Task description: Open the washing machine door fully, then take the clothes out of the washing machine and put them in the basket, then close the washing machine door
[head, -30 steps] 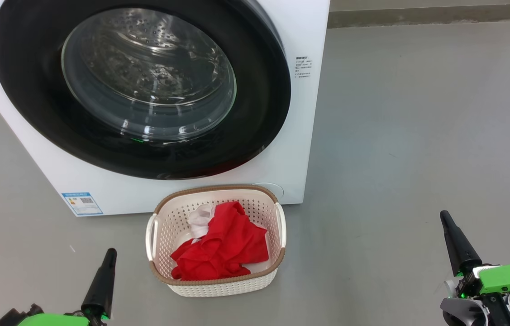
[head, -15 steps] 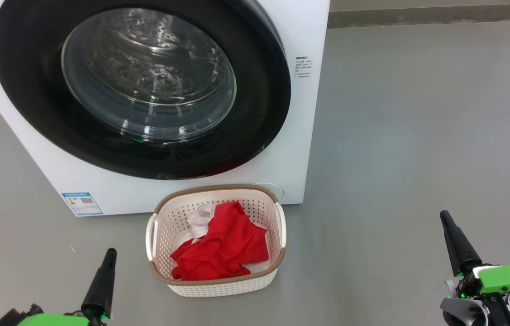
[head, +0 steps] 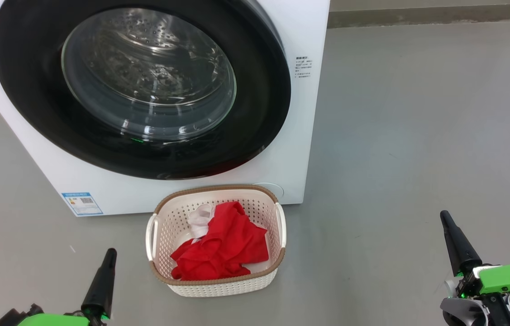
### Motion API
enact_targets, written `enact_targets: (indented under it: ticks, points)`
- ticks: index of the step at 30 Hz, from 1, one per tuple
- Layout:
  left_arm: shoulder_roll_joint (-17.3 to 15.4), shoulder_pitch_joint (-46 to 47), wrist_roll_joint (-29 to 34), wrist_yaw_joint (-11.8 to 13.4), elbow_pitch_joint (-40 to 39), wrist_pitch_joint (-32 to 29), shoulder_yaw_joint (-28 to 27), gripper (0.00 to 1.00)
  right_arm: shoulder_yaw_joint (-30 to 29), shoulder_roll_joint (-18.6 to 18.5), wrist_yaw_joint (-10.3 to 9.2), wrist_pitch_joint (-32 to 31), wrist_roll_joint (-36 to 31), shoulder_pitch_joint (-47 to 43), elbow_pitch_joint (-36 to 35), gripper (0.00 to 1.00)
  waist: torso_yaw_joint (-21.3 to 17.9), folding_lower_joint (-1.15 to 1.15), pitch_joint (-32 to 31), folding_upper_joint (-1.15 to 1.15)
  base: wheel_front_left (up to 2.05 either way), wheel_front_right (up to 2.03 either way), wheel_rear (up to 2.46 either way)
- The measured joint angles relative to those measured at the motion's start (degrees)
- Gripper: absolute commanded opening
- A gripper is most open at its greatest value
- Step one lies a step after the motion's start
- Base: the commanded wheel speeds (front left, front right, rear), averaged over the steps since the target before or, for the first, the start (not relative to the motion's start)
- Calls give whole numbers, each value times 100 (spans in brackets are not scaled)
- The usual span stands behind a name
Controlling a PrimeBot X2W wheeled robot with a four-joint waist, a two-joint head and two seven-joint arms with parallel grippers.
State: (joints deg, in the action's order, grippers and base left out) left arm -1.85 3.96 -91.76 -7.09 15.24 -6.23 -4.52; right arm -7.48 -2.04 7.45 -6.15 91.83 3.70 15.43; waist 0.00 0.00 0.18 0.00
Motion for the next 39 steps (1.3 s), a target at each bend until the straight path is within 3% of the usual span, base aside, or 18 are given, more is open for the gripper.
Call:
enact_targets:
  ticks: [39]
  points:
    - [0, 0, 0, 1, 0, 1, 0, 0, 0, 0, 0, 0, 0, 0, 0, 0, 0, 0, 0, 0, 0, 0, 0]
